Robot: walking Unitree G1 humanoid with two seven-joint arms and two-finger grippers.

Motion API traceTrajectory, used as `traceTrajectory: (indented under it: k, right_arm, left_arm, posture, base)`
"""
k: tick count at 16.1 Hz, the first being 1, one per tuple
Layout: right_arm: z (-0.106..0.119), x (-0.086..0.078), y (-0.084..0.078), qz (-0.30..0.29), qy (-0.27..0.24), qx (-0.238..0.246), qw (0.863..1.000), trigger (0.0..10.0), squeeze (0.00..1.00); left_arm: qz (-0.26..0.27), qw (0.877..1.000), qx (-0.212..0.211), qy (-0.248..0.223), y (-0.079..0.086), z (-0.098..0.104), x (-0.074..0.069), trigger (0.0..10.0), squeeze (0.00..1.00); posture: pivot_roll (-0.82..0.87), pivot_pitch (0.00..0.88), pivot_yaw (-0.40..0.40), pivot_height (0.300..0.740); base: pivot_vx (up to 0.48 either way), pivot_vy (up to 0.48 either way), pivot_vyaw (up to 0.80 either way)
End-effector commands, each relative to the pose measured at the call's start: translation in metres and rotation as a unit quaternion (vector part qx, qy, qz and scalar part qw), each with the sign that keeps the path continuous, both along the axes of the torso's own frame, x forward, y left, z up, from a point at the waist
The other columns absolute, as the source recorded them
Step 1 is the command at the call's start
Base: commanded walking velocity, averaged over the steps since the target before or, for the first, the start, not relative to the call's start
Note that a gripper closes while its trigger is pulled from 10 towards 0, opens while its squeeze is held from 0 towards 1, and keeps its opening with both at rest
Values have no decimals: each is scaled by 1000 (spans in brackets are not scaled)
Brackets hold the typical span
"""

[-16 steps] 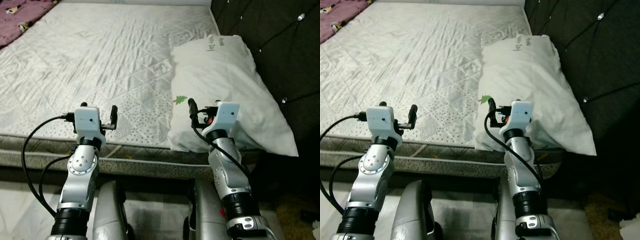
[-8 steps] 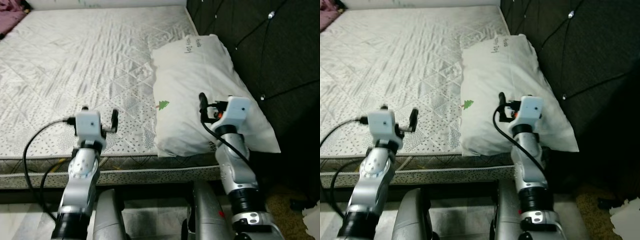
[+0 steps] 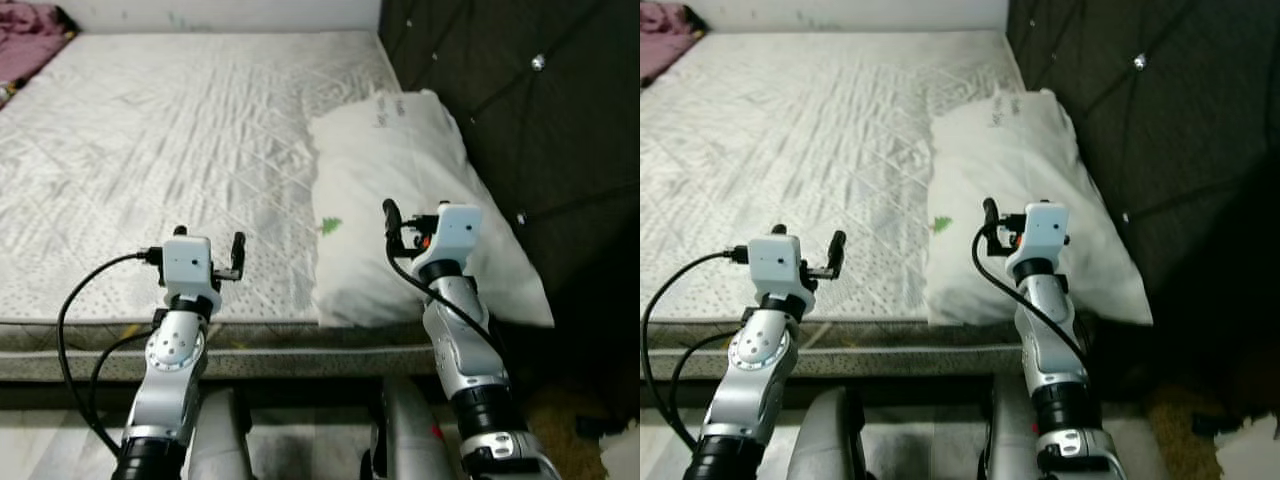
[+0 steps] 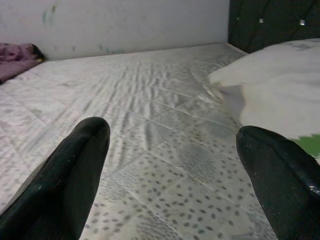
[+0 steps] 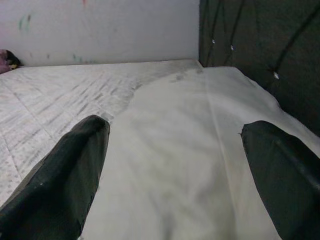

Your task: Clean up the room

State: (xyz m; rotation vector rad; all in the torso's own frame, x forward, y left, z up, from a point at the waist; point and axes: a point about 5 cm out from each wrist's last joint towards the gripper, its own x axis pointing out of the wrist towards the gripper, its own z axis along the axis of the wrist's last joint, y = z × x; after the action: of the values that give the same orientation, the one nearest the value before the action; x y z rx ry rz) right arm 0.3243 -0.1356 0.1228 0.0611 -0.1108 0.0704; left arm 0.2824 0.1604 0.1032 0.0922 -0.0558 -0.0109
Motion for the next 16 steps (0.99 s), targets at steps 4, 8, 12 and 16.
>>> traceTrajectory:
  k: [4, 8, 12, 16]
  right_arm:
    - [6, 5, 2, 10, -8, -6, 1000, 10000, 0]
    - [7, 7, 5, 12, -8, -7, 1000, 10000, 0]
    - [4, 5, 2, 6, -3, -9, 1000, 10000, 0]
    - [2, 4, -2, 1, 0, -17, 1000, 10000, 0]
  left_arm:
    - [10, 1000, 0, -7, 1, 2, 1, 10000, 0]
    - [6, 1000, -1, 2, -3, -1, 1, 10000, 0]
    - [1, 1000, 8, 12, -5, -3, 3, 10000, 0]
    - [8, 1000, 17, 20, -6, -6, 4, 10000, 0]
  posture:
    - [59, 0, -15, 688]
    - [52, 0, -14, 740]
    - [50, 0, -10, 740]
    - [49, 0, -8, 740]
  base:
    - [0, 0, 0]
    - [0, 0, 0]
    - [0, 0, 0]
    - [0, 0, 0]
